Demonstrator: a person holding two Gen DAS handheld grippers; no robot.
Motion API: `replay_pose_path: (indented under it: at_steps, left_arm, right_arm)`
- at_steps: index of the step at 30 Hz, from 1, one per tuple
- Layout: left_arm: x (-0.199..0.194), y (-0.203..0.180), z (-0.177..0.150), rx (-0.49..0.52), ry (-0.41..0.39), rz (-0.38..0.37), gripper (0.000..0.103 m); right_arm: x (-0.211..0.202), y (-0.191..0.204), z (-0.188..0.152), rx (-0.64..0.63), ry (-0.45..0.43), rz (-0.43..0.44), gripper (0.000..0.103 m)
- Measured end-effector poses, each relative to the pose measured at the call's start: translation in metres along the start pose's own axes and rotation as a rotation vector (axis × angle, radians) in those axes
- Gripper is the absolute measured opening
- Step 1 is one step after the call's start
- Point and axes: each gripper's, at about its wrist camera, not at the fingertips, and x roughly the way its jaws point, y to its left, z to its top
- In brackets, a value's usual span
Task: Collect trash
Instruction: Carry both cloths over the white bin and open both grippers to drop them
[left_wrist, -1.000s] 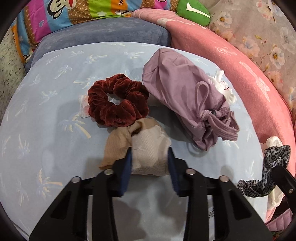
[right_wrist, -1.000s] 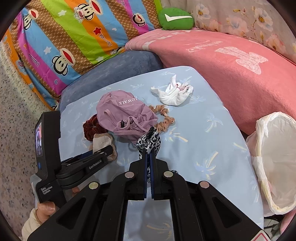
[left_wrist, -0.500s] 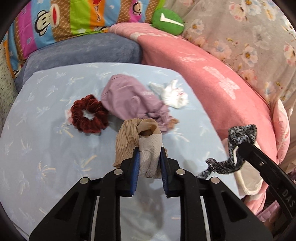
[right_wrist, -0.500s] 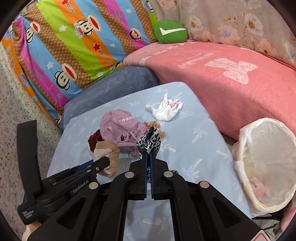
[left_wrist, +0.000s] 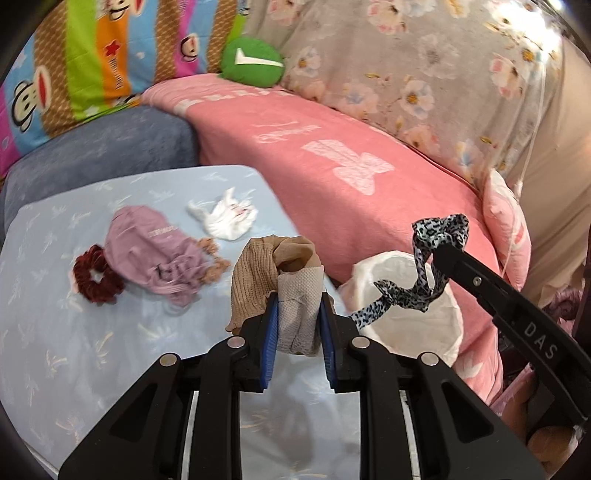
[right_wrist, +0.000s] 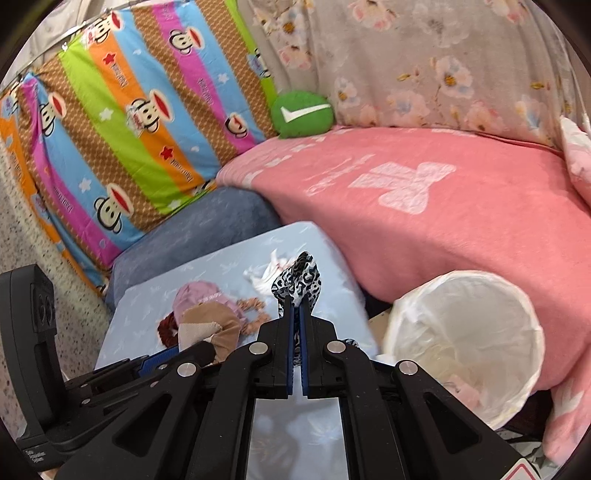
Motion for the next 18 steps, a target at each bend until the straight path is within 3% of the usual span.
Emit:
replay_pose_path:
  at_steps: [9, 18]
  left_arm:
    - [0.013, -0.072, 0.016, 0.124, -0.003, -0.106, 0.021]
    - [0.038, -0.125, 0.021, 0.209, 0.02, -0.179, 0.021]
  right_arm:
    - [-0.038, -0.059, 0.023, 0.046, -0.086, -0.087, 0.002]
    - [-0.047, -0.108, 0.029, 0.087, -0.102, -0.157, 0.002]
